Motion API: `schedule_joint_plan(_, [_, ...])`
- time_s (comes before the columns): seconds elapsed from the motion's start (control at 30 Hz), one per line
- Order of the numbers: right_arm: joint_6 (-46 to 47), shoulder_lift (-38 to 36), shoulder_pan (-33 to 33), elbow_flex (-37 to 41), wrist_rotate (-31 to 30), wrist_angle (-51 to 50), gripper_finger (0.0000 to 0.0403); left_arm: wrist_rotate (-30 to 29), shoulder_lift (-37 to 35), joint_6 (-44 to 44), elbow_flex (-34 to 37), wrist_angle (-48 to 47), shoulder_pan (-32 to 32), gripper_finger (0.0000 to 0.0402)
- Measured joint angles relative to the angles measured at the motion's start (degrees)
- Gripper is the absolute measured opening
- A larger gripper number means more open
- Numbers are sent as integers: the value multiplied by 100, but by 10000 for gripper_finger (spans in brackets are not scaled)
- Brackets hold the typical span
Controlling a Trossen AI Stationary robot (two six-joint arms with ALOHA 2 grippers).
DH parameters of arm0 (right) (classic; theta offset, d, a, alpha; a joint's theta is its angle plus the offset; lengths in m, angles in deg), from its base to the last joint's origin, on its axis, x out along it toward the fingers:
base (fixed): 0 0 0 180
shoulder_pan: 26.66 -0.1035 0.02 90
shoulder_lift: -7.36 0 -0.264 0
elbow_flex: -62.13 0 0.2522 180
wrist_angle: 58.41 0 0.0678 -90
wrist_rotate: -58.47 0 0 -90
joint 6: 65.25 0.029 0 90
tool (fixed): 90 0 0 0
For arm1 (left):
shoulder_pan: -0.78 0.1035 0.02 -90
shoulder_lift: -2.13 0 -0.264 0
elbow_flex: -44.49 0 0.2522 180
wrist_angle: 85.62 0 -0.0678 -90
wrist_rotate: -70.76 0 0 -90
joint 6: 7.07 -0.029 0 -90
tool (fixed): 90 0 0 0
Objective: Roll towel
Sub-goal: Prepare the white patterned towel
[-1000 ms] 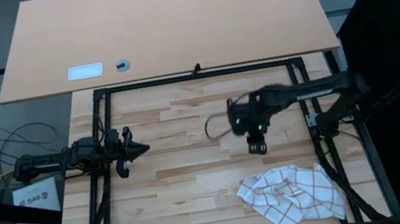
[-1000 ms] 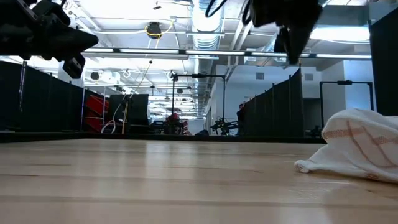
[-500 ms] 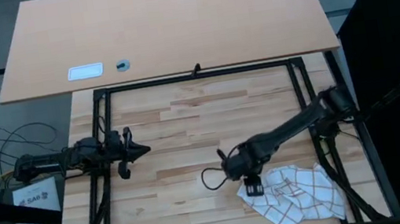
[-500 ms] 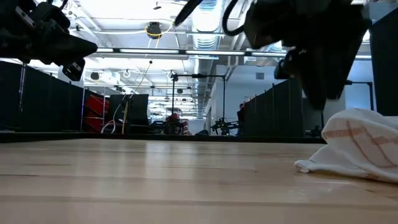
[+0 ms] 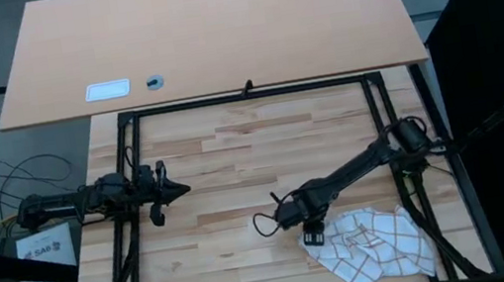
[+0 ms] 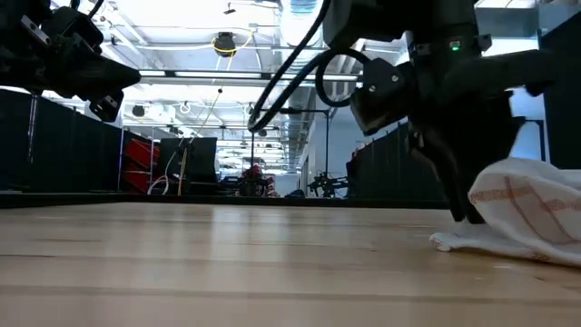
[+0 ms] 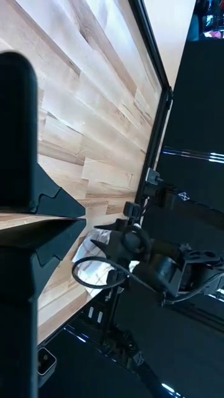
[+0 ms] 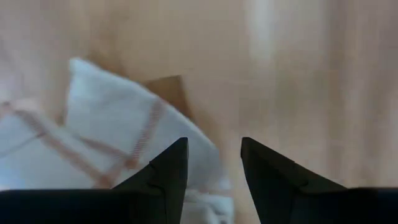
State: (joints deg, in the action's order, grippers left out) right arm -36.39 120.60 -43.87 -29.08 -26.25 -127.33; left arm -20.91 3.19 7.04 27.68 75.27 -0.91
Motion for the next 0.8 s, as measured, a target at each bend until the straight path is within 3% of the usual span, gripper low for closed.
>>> schedule_joint_plan(0.67, [-87, -48, -84, 270, 365, 232, 138, 161, 2, -334, 0, -31, 0, 0])
schedule_joint_plan(0.8, [13, -48, -22, 393, 365, 277, 117, 160, 2, -332, 2, -31, -2, 0])
